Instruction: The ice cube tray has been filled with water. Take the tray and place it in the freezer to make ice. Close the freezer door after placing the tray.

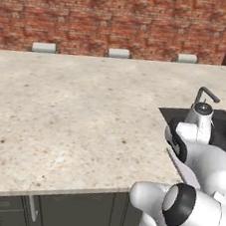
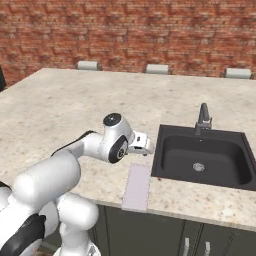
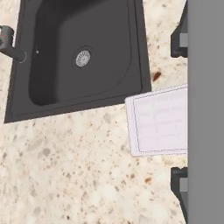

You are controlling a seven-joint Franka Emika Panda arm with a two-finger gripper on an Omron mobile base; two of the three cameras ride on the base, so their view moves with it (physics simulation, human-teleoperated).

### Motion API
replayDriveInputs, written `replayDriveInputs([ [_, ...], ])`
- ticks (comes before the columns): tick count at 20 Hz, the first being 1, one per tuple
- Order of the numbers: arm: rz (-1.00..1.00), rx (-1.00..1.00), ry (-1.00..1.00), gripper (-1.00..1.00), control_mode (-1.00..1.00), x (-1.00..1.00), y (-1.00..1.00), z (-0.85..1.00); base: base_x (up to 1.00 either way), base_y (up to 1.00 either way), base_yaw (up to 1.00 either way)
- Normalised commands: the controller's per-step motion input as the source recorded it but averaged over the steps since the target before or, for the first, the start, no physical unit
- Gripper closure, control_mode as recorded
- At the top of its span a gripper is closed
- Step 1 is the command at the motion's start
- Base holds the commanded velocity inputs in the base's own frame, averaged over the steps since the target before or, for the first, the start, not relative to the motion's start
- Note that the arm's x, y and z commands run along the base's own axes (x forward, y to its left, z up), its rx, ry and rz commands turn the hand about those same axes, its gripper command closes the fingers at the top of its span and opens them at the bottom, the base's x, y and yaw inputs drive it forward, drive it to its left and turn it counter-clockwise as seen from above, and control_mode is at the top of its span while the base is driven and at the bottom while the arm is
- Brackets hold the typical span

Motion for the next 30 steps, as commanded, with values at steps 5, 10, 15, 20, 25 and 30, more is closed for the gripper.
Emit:
replayDriveInputs([
  [5,-0.4,0.36,-0.03,-1.0,-1.0,-0.4,0.0,0.33,0.0,0.0,0.0],
  [10,-0.09,0.46,-0.07,-1.0,-1.0,-0.6,-0.18,0.26,0.0,0.0,0.0],
  [15,0.0,0.5,-0.28,-1.0,-1.0,-0.86,-0.44,0.0,0.0,0.0,0.0],
  [20,-0.08,0.38,-0.39,-1.0,-1.0,-0.7,-0.29,-0.35,0.0,0.0,0.0],
  [25,-0.09,0.28,-0.14,-1.0,-1.0,-0.45,-0.12,-0.2,0.0,0.0,0.0],
  [30,-0.08,0.25,0.0,-1.0,-1.0,-0.38,-0.17,-0.03,0.0,0.0,0.0],
])
